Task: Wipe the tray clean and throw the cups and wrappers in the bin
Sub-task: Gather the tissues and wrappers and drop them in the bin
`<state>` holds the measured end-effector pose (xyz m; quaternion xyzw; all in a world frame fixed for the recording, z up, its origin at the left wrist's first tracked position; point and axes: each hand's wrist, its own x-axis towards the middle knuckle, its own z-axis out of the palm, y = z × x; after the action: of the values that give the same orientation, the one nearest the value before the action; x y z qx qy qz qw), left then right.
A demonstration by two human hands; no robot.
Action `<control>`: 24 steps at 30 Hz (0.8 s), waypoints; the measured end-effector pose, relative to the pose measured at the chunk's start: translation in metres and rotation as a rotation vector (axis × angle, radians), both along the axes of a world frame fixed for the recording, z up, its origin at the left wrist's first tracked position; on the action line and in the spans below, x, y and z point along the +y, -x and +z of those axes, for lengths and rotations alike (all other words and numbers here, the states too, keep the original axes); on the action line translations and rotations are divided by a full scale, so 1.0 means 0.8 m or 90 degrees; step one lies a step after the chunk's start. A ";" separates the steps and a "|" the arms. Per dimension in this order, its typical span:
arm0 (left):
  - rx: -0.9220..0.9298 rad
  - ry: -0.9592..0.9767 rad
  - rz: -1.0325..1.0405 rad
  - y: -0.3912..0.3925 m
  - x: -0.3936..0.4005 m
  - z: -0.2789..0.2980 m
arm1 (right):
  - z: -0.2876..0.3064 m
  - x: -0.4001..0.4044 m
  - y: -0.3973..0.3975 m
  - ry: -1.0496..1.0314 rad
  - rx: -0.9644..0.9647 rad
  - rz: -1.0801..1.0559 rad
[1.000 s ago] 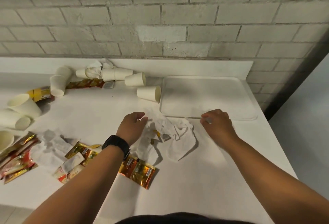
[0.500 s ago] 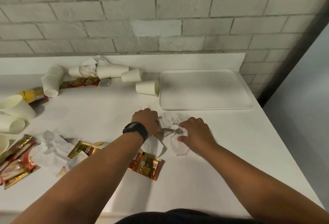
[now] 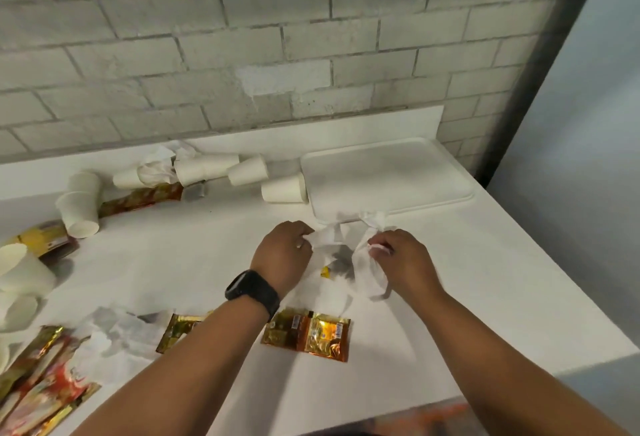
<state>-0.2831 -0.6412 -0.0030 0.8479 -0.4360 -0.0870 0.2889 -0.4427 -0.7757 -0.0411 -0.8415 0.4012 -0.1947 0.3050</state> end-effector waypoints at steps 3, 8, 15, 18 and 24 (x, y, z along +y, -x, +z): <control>-0.024 0.030 -0.068 0.016 0.006 0.010 | 0.002 0.021 0.010 -0.017 -0.029 -0.048; -0.120 0.099 -0.205 0.028 0.012 0.023 | 0.001 0.061 0.043 -0.046 -0.097 -0.160; -0.124 0.166 -0.383 0.094 -0.006 0.030 | -0.005 0.113 0.130 -0.052 -0.143 -0.296; -0.099 0.149 -0.459 0.133 -0.009 0.017 | -0.009 0.125 0.161 -0.056 -0.131 -0.333; -0.092 0.100 -0.598 0.230 -0.020 -0.005 | -0.028 0.141 0.245 -0.044 -0.096 -0.406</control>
<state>-0.4669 -0.6574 -0.0073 0.5388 -0.7961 -0.1157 0.2501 -0.6385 -0.6629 -0.0639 -0.6457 0.6271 -0.3286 0.2860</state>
